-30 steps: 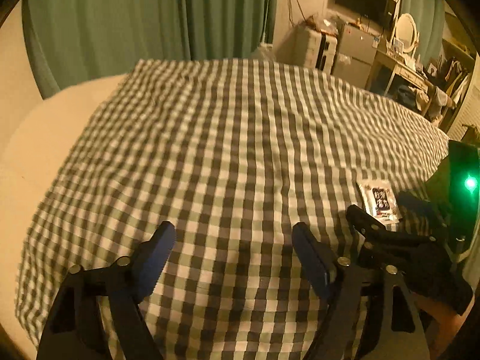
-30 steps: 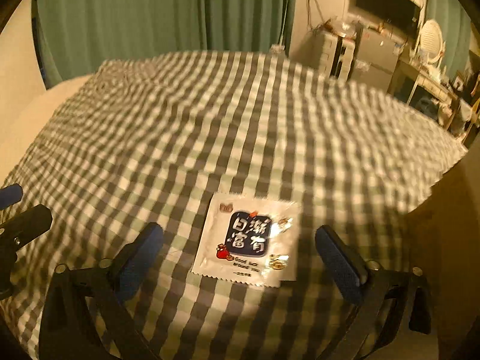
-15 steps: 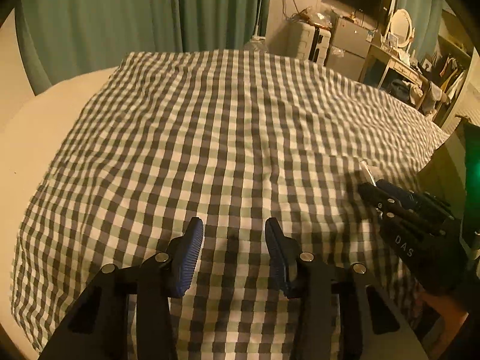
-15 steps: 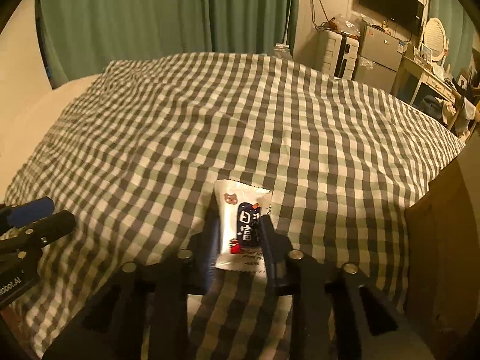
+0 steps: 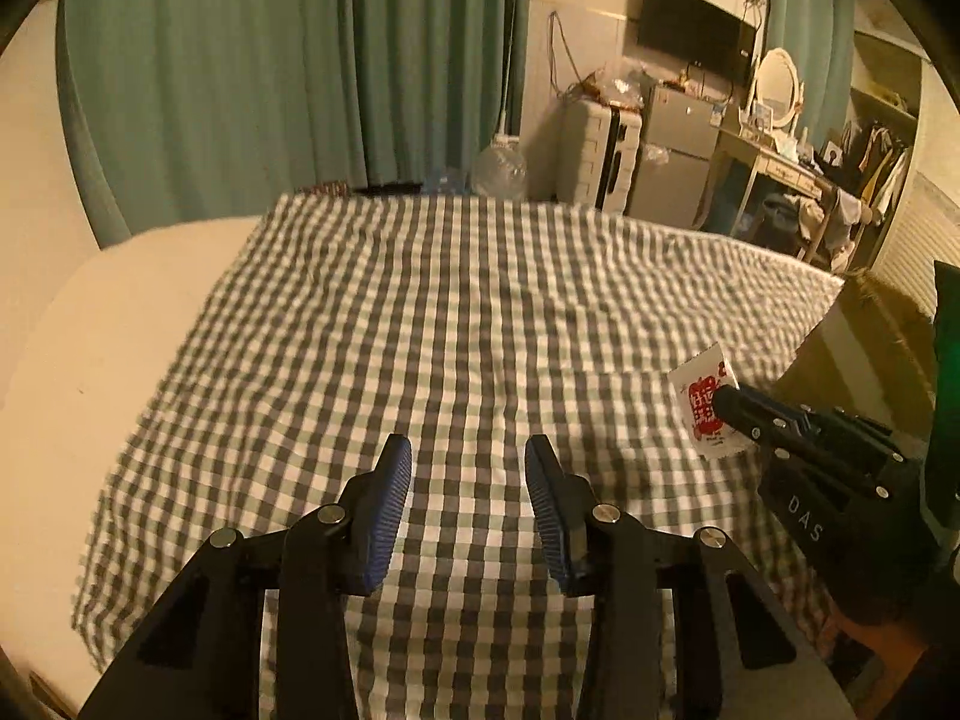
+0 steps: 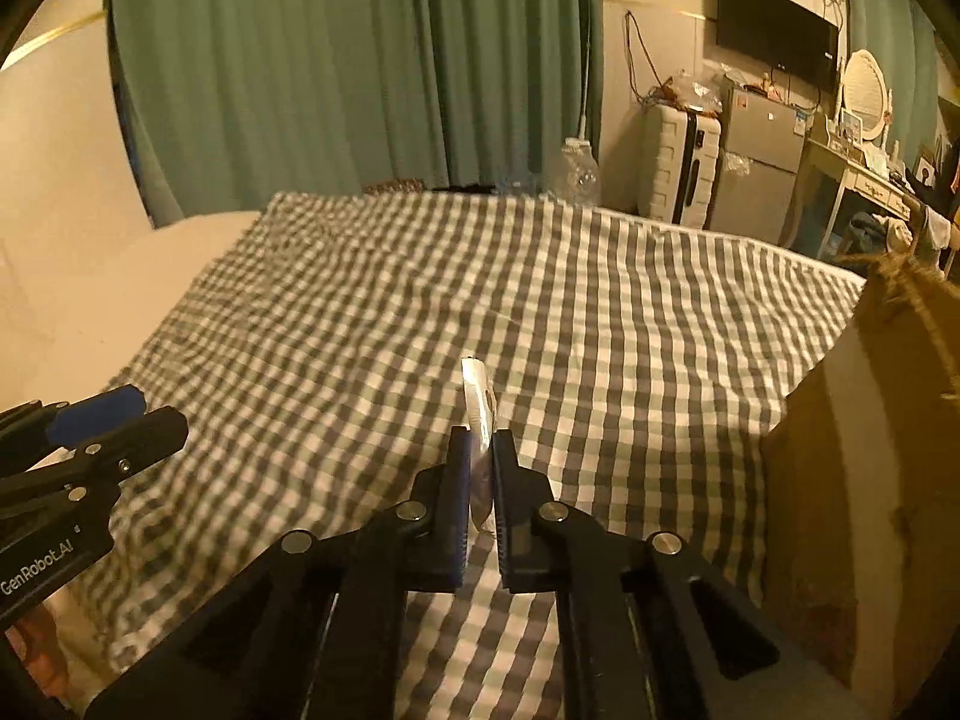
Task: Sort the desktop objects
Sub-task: 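Carry the sachet over the cardboard box with the right tool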
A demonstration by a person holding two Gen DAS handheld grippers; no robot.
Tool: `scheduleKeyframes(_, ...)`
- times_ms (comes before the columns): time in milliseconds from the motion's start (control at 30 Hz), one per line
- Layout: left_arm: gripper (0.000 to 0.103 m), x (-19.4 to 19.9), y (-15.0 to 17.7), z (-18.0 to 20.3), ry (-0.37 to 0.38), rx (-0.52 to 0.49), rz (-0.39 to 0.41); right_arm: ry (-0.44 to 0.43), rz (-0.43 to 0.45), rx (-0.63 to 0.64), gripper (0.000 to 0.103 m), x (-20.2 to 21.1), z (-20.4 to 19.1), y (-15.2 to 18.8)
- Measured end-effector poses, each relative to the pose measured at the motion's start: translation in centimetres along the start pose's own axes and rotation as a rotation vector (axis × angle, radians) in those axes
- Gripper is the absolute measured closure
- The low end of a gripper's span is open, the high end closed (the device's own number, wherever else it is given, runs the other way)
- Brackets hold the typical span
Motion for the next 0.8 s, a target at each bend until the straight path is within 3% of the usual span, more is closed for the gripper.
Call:
scheduleKeyframes(467, 0.062, 11.2, -5.7, 0.0, 0.008, -0.005, 0.209, -0.048, 0.211, -0.006, 0.097, 12.8, -2.7, -5.4)
scheduleKeyframes(800, 0.062, 19.3, -7.2, 0.7, 0.020, 0.006, 0.310, -0.079, 0.349, 0.046, 0.097, 22.1, -5.5, -7.4)
Point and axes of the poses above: each gripper's, at about its wrist camera, not at the fingertips, and x roughly against the way its jaws point, z to its right, y to its underside, the point moved 9 cm from there along -x, roughly the way its jaws point, and after that the axes turned 9 degrees about z, right-handed, at the moved point
